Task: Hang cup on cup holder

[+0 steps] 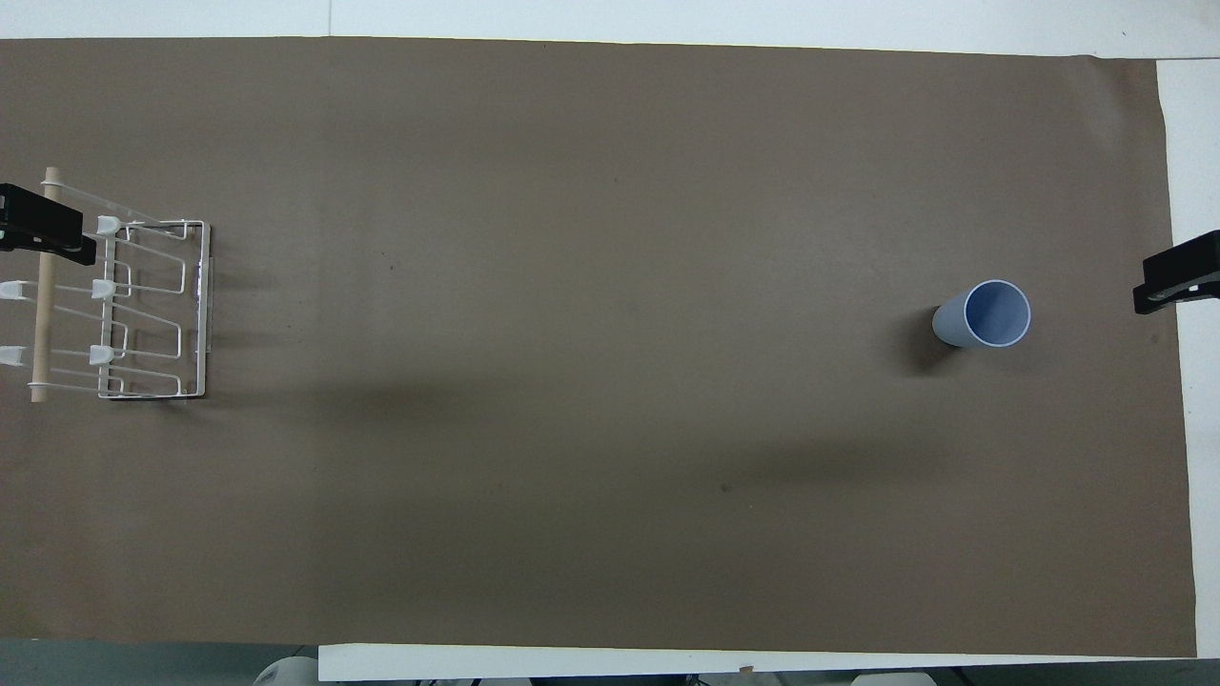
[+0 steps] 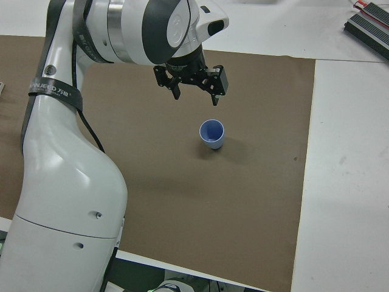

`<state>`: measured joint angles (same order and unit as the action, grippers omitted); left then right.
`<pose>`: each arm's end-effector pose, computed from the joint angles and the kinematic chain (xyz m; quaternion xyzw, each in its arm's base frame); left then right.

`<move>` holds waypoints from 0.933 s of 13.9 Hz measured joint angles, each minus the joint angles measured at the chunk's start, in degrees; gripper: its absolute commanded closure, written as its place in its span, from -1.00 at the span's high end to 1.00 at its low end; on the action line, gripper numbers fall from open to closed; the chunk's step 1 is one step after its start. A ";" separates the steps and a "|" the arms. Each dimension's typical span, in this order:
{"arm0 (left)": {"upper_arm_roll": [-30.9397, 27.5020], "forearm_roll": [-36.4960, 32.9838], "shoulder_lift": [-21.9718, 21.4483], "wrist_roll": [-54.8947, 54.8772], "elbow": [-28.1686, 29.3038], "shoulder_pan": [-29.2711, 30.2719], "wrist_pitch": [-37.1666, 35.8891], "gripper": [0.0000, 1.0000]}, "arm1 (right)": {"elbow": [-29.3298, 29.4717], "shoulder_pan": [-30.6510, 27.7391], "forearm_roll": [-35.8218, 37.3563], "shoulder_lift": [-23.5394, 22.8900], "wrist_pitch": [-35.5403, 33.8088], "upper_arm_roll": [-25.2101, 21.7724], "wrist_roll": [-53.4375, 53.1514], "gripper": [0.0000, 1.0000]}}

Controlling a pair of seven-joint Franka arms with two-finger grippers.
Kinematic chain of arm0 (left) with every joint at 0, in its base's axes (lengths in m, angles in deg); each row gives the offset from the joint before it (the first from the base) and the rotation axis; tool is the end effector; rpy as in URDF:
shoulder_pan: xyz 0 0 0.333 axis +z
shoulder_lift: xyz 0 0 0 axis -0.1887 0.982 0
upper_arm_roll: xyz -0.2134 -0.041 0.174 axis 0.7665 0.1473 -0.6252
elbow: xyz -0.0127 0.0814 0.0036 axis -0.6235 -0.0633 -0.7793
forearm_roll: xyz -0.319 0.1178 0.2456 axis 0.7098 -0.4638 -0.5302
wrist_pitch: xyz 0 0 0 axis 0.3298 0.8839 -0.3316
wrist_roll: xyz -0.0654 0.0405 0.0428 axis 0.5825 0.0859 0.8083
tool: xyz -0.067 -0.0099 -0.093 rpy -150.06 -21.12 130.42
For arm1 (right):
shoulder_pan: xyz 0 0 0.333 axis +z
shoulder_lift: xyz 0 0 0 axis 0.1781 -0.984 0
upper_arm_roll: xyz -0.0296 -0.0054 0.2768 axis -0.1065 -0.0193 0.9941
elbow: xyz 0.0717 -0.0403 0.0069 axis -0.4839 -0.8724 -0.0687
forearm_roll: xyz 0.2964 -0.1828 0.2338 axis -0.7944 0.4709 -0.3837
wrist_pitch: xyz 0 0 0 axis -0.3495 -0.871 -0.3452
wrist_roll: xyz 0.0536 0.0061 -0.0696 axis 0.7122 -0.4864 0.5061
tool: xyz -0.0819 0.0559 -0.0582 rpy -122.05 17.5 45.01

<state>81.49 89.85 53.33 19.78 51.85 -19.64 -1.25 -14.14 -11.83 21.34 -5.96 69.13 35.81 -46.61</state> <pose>0.5812 -0.0358 0.5690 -0.9991 0.0142 0.0387 0.0031 0.5531 -0.0588 0.5959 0.9953 -0.0550 -0.0748 0.0285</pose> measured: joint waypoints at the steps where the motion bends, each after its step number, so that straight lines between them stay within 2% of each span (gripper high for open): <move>1: 0.00 0.00 0.00 0.00 0.00 0.00 0.00 1.00 | 0.01 0.00 0.00 0.00 0.00 0.00 0.00 1.00; 5: 0.01 0.00 0.00 0.00 0.00 0.00 0.00 1.00 | 0.05 0.03 0.05 0.00 0.22 0.00 0.00 1.00; 9: 0.01 0.00 0.00 0.00 0.00 0.00 0.00 1.00 | -0.74 -1.46 0.05 -0.15 5.14 -0.56 1.49 1.00; 13: 0.01 0.00 0.00 0.00 0.00 0.01 0.00 1.00 | -8.91 -6.08 -0.07 -1.73 17.23 -1.05 10.71 0.99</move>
<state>81.50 89.85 53.33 19.78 51.85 -19.63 -1.25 -23.05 -17.91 21.27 -7.69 86.36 34.76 -35.89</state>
